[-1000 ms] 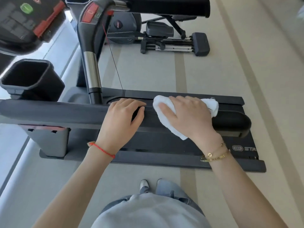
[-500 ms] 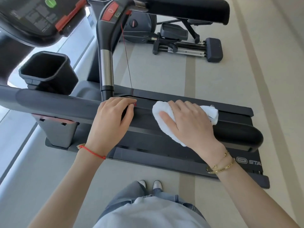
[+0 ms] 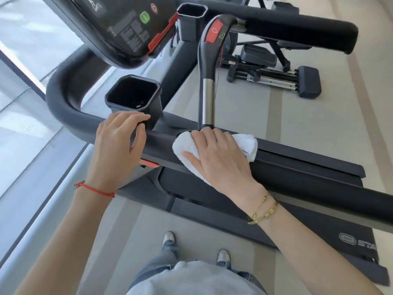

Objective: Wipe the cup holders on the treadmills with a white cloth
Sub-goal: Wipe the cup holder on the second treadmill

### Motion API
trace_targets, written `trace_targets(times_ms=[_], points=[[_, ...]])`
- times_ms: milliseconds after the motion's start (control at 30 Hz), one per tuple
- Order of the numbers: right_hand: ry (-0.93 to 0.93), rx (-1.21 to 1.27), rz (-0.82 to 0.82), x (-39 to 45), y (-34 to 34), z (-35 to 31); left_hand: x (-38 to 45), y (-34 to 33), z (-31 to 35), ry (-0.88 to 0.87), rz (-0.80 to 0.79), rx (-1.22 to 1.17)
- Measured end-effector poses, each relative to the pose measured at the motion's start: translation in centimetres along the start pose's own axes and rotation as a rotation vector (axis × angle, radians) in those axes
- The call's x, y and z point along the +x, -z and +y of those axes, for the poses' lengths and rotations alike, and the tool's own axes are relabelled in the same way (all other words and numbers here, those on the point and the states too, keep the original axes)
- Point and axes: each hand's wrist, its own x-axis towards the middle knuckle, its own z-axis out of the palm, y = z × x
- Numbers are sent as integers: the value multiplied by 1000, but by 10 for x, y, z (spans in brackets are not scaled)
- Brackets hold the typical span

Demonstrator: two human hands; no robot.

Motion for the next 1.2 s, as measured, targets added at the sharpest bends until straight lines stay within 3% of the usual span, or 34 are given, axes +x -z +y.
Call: trace_targets(times_ms=[233, 433, 567, 733, 933, 1200], points=[[18, 35, 49, 79, -18, -86, 23, 42, -101, 82, 7, 39], [-27, 31, 15, 111, -24, -123, 28, 37, -150, -24, -130, 25], [-77, 12, -33, 96, -20, -112, 27, 30, -154, -10, -112, -22], [-210, -21, 23, 84, -18, -100, 27, 27, -155, -4, -72, -73], [-208, -29, 105, 120, -29, -143, 27, 22, -158, 0, -62, -96], [-130, -4, 125, 104, -25, -127, 27, 21, -137, 52, -33, -135]])
